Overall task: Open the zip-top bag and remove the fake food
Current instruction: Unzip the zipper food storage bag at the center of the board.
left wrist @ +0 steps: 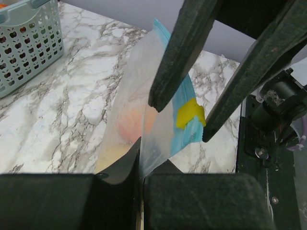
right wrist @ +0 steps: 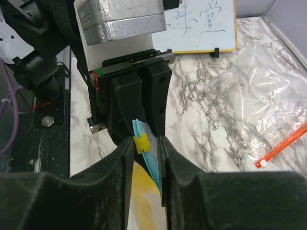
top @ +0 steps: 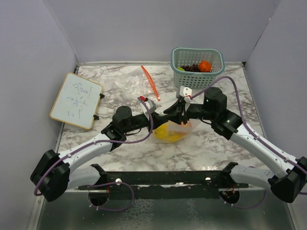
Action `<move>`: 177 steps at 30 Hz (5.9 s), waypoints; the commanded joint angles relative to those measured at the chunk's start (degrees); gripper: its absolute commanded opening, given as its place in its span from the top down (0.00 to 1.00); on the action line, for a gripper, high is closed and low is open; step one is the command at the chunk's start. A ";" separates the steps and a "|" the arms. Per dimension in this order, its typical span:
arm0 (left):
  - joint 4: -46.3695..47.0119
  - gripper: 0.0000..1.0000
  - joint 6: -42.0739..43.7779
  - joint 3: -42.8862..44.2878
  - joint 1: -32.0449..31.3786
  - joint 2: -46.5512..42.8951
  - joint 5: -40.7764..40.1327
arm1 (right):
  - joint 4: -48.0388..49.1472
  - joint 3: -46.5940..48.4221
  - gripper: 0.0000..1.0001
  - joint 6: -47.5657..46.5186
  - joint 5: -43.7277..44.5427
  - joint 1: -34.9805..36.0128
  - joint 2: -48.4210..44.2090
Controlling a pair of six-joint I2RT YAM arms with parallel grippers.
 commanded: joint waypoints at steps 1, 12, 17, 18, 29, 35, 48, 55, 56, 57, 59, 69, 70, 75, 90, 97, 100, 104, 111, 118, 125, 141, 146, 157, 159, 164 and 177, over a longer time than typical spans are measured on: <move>2.18 1.00 -0.14 -0.59 0.51 -0.54 0.85 | 2.47 1.55 0.77 0.86 -0.85 0.33 0.14; 2.06 1.00 -0.11 -1.11 0.60 -2.10 0.24 | 1.98 1.44 0.98 0.74 -0.16 0.33 0.81; 2.62 1.00 -0.53 -1.49 0.76 -2.73 -0.22 | 1.06 1.17 0.98 0.48 1.10 0.33 1.17; 3.05 1.00 -0.77 -1.74 0.84 -3.12 -0.35 | 0.50 1.17 0.98 0.16 1.60 0.33 1.18; 4.90 1.00 -2.58 -3.36 2.20 -7.64 -0.57 | -2.79 -0.40 0.98 -2.26 9.11 0.33 -0.46; 3.95 0.81 -2.20 -3.04 2.32 -7.48 0.27 | -2.08 0.06 0.98 -1.43 9.05 0.33 0.36; 2.55 0.56 -1.21 -4.82 2.27 -11.34 -2.59 | -2.21 1.35 0.98 -1.86 10.12 0.33 2.63; 3.58 0.53 -0.32 -3.72 2.32 -9.21 -2.04 | -2.61 1.56 0.98 -1.53 7.15 0.33 1.50; 3.72 0.54 -0.33 -3.41 2.32 -8.93 -1.81 | -3.39 1.88 0.98 -1.79 6.98 0.33 1.45; 3.95 0.56 -0.23 -3.22 2.28 -8.83 -1.86 | -3.98 1.95 0.98 -2.04 6.89 0.33 1.44; 4.21 0.58 -0.13 -2.98 2.32 -8.70 -2.13 | -4.54 1.81 0.98 -2.30 6.54 0.33 1.30; 7.09 0.57 0.21 -2.67 2.27 -7.98 -0.74 | -5.31 0.56 0.98 -1.78 4.36 0.33 -2.69; 7.49 0.54 -0.08 -2.62 2.28 -7.89 -0.35 | -5.65 0.56 0.98 -1.85 4.37 0.33 -3.17; 10.50 0.52 -2.32 -2.35 2.28 -6.62 2.61 | -7.42 0.06 0.98 -2.20 5.57 0.33 -4.36; 13.19 0.67 -4.46 1.73 2.27 -1.71 16.87 | -7.49 -1.51 0.98 -2.14 3.33 0.31 -5.73; 12.40 0.72 -3.61 1.56 2.26 -1.34 18.73 | -8.27 -0.85 0.98 -2.45 3.93 0.33 -6.20; 10.35 0.72 -2.31 1.31 2.26 -2.42 17.77 | -8.54 -0.55 0.98 -2.67 4.12 0.33 -5.65; 9.57 0.72 -1.87 -0.06 2.32 -4.20 14.71 | -8.33 -0.56 0.98 -2.70 4.01 0.29 -5.25; 9.77 0.60 -2.92 -0.59 2.27 -4.99 12.58 | -8.12 -0.94 0.98 -2.55 3.87 0.32 -5.03; 9.01 0.63 -2.62 -0.92 2.67 -5.67 11.34 | -8.52 -1.26 0.98 -2.67 4.26 0.33 -5.35; 9.68 0.70 -3.30 -1.37 3.10 -5.88 10.96 | -9.00 -1.73 0.98 -2.87 4.37 0.32 -5.60; 11.35 0.90 -4.19 -2.45 3.76 -6.79 8.73 | -9.22 -2.75 0.98 -2.78 4.22 0.33 -6.25; 13.57 0.96 -5.31 -2.55 3.77 -5.78 10.98 | -9.26 -2.56 0.98 -2.91 4.31 0.33 -6.07; 15.01 0.86 -6.22 -3.02 3.73 -4.97 13.06 | -9.03 -2.61 0.98 -3.05 4.25 0.33 -5.26; 15.69 0.86 -6.64 -2.97 3.77 -4.64 13.73 | -9.00 -2.56 0.98 -3.01 4.16 0.33 -5.14; 16.43 0.88 -7.04 -3.01 3.82 -3.70 14.53 | -9.25 -2.51 0.98 -3.13 4.29 0.33 -5.20; 19.39 1.00 -9.18 -2.95 3.77 -1.61 15.41 | -10.22 -1.24 0.98 -3.59 4.31 0.33 -5.01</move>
